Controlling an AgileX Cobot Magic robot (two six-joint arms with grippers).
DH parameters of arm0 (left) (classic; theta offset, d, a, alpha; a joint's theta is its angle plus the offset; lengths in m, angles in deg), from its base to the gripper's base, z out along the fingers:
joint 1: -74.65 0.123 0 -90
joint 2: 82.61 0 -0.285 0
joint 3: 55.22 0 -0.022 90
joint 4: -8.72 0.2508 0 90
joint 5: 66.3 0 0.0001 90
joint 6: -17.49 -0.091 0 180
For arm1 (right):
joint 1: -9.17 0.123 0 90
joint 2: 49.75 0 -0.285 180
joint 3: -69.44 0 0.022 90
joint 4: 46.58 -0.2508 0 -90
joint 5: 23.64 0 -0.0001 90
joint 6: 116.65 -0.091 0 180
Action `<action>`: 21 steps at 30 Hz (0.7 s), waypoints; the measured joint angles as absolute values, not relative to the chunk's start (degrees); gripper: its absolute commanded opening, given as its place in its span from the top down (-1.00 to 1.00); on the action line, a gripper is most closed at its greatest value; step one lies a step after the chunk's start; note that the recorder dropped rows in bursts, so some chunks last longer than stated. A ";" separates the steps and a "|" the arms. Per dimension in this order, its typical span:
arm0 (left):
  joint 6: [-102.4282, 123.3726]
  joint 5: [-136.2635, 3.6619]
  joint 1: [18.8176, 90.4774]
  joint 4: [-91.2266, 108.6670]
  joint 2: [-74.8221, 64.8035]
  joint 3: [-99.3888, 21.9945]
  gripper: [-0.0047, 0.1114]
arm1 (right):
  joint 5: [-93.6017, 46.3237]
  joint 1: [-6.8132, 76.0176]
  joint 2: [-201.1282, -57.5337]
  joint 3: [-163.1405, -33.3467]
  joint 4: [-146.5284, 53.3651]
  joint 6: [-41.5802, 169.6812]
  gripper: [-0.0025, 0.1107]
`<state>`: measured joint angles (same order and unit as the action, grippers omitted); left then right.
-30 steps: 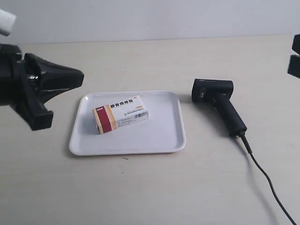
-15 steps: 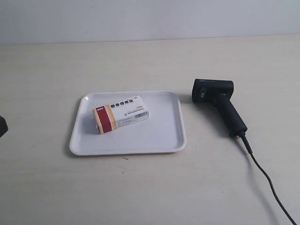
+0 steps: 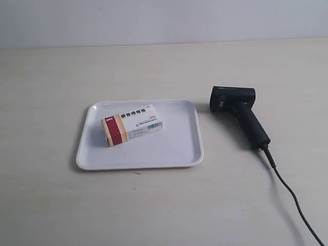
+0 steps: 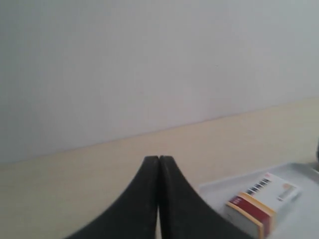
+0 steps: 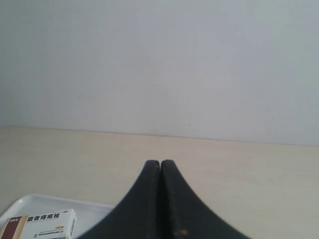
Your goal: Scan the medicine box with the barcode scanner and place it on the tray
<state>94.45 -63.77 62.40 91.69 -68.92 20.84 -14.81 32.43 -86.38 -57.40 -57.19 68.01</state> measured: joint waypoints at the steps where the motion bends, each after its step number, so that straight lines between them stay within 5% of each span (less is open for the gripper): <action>1: 94.45 -64.05 64.31 91.69 -70.65 21.28 0.89 | -14.81 32.43 -86.38 -57.40 -57.19 68.01 0.95; 10: 90.95 -64.40 71.02 88.43 -74.43 21.85 0.89 | -14.81 32.43 -86.38 -57.40 -57.19 68.01 0.95; 21: 23.36 -78.24 71.14 20.79 -74.43 21.85 0.89 | -14.81 32.43 -86.38 -57.40 -57.19 68.01 0.95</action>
<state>23.36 -78.24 71.14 20.79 -74.43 21.85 -14.81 32.43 -86.38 -57.40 -57.19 68.01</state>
